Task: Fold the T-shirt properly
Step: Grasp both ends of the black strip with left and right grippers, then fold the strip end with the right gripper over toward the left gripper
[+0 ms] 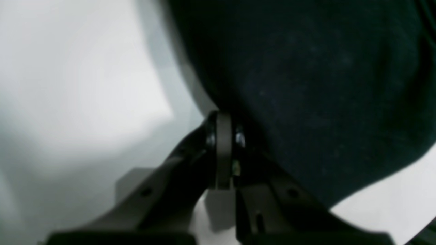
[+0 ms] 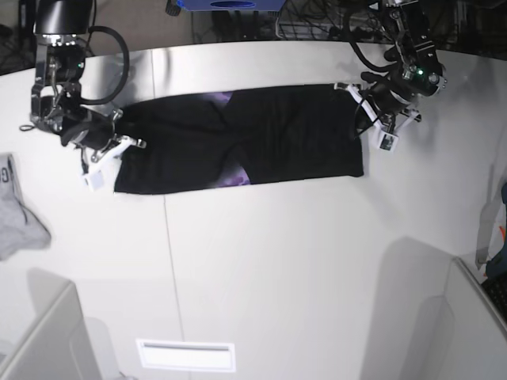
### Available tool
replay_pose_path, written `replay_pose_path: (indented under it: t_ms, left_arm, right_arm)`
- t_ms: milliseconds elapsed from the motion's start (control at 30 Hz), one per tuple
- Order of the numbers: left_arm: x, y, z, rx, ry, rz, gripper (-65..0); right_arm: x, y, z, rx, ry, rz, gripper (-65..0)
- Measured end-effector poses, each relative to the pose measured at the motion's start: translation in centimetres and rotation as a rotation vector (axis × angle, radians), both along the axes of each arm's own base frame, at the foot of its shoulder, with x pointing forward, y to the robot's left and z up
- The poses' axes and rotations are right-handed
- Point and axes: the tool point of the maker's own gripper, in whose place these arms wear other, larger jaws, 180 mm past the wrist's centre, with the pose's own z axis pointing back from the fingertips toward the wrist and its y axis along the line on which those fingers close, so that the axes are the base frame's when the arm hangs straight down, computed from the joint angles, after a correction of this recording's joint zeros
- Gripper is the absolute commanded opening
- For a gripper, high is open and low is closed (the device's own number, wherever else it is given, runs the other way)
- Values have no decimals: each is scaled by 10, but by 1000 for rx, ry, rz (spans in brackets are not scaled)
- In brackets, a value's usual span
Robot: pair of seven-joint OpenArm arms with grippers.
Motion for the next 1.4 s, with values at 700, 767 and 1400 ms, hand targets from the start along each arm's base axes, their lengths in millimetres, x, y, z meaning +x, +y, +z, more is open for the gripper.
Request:
replay_pose_path:
  t_ms: [700,767,1400]
  left_arm:
    - [4,2,1,15,1,-2,-650]
    - [2,2,1,15,0,-7,-650]
    - [-6,-16,7,50,9,-93,-650]
  right_arm:
    - [-34,184,57,225,-13,262,-650]
    - [-31,194,63,252,-29,263,-650]
    - [-29,232,86,337,-48,291,-650]
